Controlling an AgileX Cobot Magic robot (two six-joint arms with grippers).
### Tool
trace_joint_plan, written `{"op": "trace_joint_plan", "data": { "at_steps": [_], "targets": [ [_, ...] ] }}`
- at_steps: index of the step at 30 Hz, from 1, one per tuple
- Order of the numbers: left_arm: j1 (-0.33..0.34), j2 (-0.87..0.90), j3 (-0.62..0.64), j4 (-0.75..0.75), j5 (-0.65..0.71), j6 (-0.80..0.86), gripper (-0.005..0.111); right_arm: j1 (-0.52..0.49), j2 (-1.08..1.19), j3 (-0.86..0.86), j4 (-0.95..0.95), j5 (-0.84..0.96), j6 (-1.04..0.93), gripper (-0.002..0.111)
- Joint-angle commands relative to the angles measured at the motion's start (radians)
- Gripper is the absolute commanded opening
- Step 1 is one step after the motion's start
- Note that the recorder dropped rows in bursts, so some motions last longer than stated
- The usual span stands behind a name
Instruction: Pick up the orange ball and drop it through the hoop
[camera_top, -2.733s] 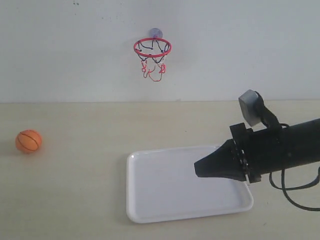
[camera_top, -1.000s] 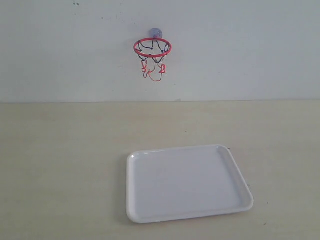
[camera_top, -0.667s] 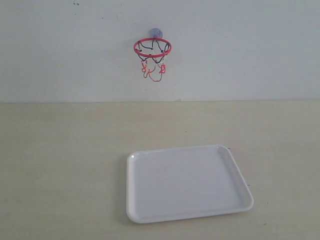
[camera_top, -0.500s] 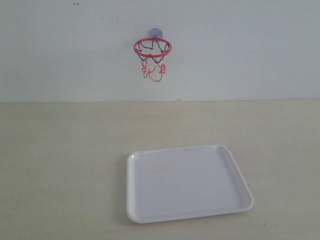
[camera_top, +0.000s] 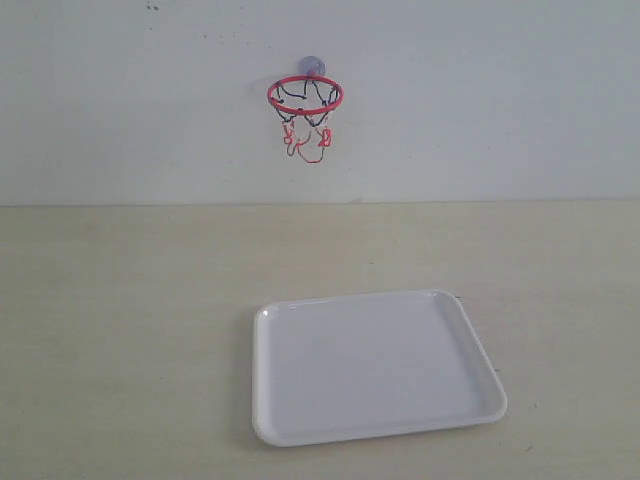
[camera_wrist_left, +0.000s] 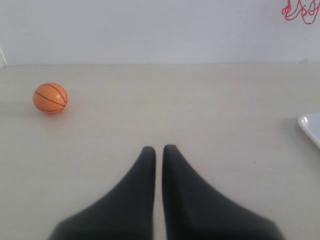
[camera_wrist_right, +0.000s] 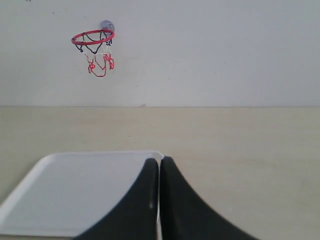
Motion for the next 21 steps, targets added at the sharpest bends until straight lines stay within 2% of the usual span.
{"op": "trace_joint_plan", "data": {
  "at_steps": [1, 10, 15, 21],
  "targets": [
    [0.004, -0.001, 0.004, -0.012, -0.007, -0.005, 0.004, -0.003, -0.005, 0.004, -0.089, 0.046, 0.086, 0.0],
    [0.004, -0.001, 0.004, -0.012, -0.007, -0.005, 0.004, -0.003, -0.005, 0.004, -0.111, 0.187, 0.086, 0.0],
    [0.004, -0.001, 0.004, -0.012, -0.007, -0.005, 0.004, -0.003, -0.005, 0.004, -0.111, 0.19, 0.014, 0.0],
    [0.004, -0.001, 0.004, -0.012, -0.007, -0.005, 0.004, -0.094, -0.005, 0.004, -0.109, 0.19, 0.02, 0.0]
  ]
}}
